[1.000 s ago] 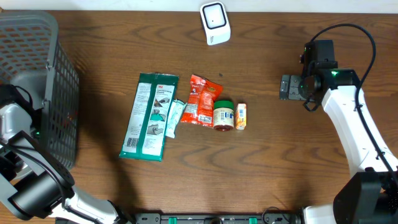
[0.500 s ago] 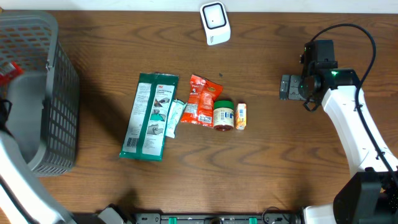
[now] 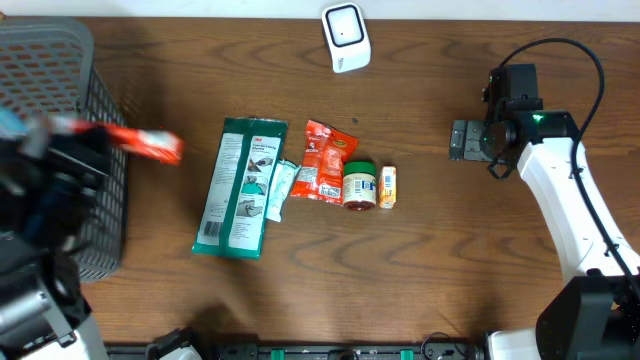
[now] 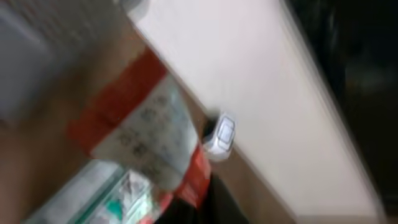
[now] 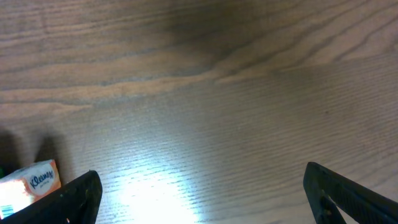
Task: Scan the item barcode
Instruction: 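Carry the red sachet with the left gripper and drop it below the jar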
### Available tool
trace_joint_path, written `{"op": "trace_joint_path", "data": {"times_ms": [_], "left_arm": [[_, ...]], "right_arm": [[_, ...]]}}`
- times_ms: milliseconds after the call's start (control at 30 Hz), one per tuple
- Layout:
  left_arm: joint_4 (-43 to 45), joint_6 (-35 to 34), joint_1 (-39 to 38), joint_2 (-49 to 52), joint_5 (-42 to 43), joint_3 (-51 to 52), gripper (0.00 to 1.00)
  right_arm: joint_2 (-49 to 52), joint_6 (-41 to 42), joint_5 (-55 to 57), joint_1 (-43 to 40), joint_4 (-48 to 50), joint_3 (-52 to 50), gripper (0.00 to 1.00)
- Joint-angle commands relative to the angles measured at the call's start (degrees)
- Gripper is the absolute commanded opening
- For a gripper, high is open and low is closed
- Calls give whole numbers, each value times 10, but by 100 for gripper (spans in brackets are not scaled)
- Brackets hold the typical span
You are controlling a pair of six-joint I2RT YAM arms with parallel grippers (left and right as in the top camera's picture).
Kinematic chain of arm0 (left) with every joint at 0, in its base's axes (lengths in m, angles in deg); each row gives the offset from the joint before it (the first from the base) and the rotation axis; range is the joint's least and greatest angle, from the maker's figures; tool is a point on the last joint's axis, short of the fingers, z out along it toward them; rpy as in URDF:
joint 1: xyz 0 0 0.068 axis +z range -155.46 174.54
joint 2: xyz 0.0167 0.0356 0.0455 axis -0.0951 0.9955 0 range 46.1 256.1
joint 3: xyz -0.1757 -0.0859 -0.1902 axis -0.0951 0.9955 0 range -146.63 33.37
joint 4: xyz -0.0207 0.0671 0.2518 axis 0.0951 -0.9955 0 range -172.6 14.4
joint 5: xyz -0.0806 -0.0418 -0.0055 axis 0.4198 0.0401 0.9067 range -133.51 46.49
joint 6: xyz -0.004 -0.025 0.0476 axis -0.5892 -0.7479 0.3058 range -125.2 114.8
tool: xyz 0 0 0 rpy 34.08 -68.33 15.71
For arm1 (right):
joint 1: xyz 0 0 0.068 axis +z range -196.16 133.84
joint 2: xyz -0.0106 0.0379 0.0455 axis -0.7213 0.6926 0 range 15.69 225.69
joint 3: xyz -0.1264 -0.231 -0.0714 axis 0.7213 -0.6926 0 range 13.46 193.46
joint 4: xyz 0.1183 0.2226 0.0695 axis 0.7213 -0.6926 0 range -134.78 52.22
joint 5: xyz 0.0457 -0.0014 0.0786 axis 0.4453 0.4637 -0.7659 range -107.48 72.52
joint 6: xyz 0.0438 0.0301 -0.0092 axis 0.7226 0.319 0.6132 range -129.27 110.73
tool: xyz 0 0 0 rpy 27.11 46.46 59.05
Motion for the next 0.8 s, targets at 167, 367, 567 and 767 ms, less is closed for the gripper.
{"op": "trace_joint_path", "data": {"times_ms": [167,367,567,767], "left_arm": [[-58,125,-213,42,30,83,8],[-46,123,-374,111,-82,129,8],[-21,118,-472,201,-118,135,8],[-2,103,-520,285,-118,135,8]], "right_arm": [[-6,-6,9,-2,0,6,99],[-6,-6,9,-1,0,6,99],[-6,-6,9,-2,0,6,99],[-6,-6,10,-1,0,6,99]]}}
